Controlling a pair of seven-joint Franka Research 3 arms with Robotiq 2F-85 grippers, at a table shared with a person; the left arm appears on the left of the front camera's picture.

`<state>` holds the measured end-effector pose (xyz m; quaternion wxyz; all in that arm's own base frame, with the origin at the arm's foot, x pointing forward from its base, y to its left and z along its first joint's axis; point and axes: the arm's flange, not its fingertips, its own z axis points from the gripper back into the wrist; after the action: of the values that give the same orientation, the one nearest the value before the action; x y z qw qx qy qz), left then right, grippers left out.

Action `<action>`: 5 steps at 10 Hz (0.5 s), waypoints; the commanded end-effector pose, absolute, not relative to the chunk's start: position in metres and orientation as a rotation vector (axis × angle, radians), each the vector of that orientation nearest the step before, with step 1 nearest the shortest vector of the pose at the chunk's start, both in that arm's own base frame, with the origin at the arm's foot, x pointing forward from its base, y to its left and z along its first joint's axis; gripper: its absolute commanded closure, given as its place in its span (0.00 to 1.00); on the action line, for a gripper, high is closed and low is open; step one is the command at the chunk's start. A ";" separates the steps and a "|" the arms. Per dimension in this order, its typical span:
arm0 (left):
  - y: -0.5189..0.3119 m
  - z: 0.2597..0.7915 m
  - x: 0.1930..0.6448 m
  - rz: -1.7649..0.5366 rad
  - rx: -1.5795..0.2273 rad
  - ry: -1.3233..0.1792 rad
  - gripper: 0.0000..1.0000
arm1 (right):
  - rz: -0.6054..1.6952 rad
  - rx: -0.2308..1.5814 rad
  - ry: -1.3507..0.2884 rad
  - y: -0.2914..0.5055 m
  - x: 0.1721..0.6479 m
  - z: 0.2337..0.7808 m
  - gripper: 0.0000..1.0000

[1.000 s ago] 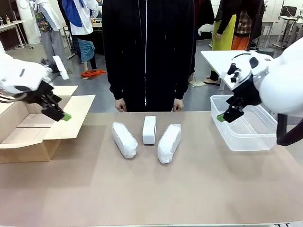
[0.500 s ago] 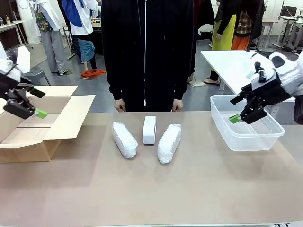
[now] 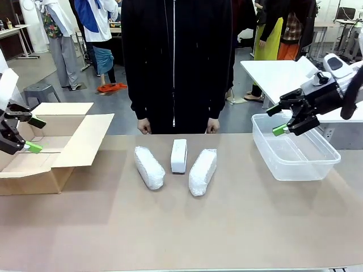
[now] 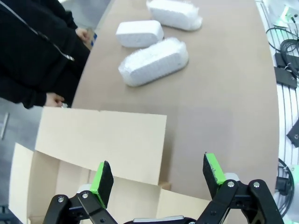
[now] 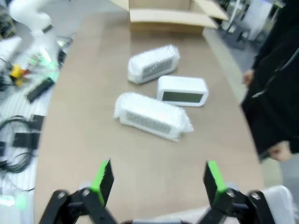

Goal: Separate and place wrapped and unwrapped clocks.
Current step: Pick up the Digital clock indicated by the person.

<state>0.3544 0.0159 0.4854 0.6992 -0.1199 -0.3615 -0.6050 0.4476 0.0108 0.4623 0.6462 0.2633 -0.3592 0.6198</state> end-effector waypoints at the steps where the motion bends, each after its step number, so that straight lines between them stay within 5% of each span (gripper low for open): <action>1: 0.038 0.488 0.373 -1.429 -0.344 -0.913 0.00 | 1.425 0.604 -0.770 0.010 0.472 0.453 0.00; 5: 0.048 0.494 0.397 -1.194 -0.347 -0.726 0.00 | 1.404 0.596 -0.782 0.000 0.478 0.446 0.00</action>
<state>0.3875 0.0484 0.4904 0.7065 -0.1599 -0.3683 -0.5828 0.4764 -0.0014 0.4429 0.6644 0.2627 -0.3310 0.6165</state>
